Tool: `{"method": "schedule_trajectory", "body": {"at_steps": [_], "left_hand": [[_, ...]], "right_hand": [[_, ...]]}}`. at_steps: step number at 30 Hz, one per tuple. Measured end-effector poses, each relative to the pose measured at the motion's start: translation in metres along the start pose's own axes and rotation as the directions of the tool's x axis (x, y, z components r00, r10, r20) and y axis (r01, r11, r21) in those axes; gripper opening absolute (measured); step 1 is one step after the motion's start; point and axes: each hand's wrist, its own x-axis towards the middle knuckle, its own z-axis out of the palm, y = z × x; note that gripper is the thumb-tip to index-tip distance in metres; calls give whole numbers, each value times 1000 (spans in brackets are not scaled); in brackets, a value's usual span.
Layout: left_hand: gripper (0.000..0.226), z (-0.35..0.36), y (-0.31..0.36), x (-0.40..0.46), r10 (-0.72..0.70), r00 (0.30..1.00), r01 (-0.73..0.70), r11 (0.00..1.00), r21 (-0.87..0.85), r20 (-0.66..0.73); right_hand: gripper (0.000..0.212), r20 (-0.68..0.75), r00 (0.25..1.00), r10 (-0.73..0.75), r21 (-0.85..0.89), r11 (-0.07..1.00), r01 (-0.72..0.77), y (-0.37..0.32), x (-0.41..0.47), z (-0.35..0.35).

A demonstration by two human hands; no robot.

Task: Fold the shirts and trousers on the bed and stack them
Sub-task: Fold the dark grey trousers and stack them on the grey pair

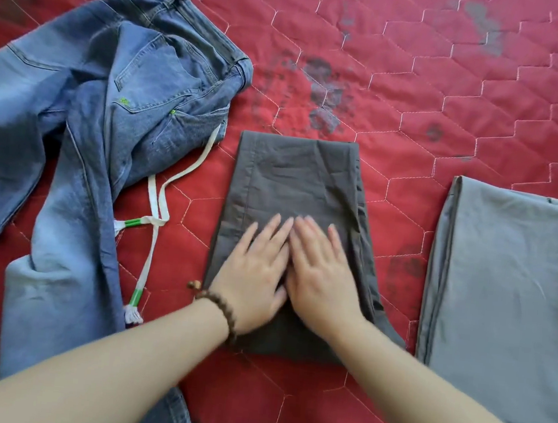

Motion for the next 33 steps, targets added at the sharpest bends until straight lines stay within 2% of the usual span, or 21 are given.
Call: {"method": "schedule_trajectory", "body": {"at_steps": [1,3,7,10,12,15,17,19,21,23,29,33], "left_hand": [[74,11,1,-5,-7,997,3,998,56,72],[76,24,-1,-13,-64,994,57,995,77,87],[72,30,-5,-14,-216,976,216,976,32,10],[65,26,-12,-7,-397,917,394,917,-62,-35],[65,21,-24,2,-437,899,434,898,-71,-22],[67,18,-38,24,-330,944,331,941,63,-31],[66,14,-47,55,-249,967,254,956,149,-51],[65,11,-55,86,-244,969,246,959,144,-33],[65,12,-63,107,-321,947,320,945,71,1],[66,17,-65,108,-367,930,367,930,29,-5],[67,17,-65,91,-411,911,409,911,-60,-40],[68,19,-57,58,-457,889,447,882,-152,-36]], "right_hand": [[53,82,997,-10,-21,1000,11,0,-12,7],[62,176,980,96,-79,993,-83,12,-29,16],[65,169,886,431,-214,894,-394,36,-36,13],[59,171,817,550,-220,830,-513,37,-31,10],[60,148,841,520,-214,847,-486,37,-20,7],[59,95,932,349,-175,928,-329,39,16,7],[58,111,960,258,-155,958,-240,41,51,11],[57,175,962,208,-161,970,-180,44,81,20],[56,209,954,217,-181,967,-181,51,97,28],[57,179,948,264,-183,955,-232,56,97,32],[55,112,888,446,-169,889,-425,52,85,32],[58,136,872,469,-182,877,-444,42,47,26]]}}
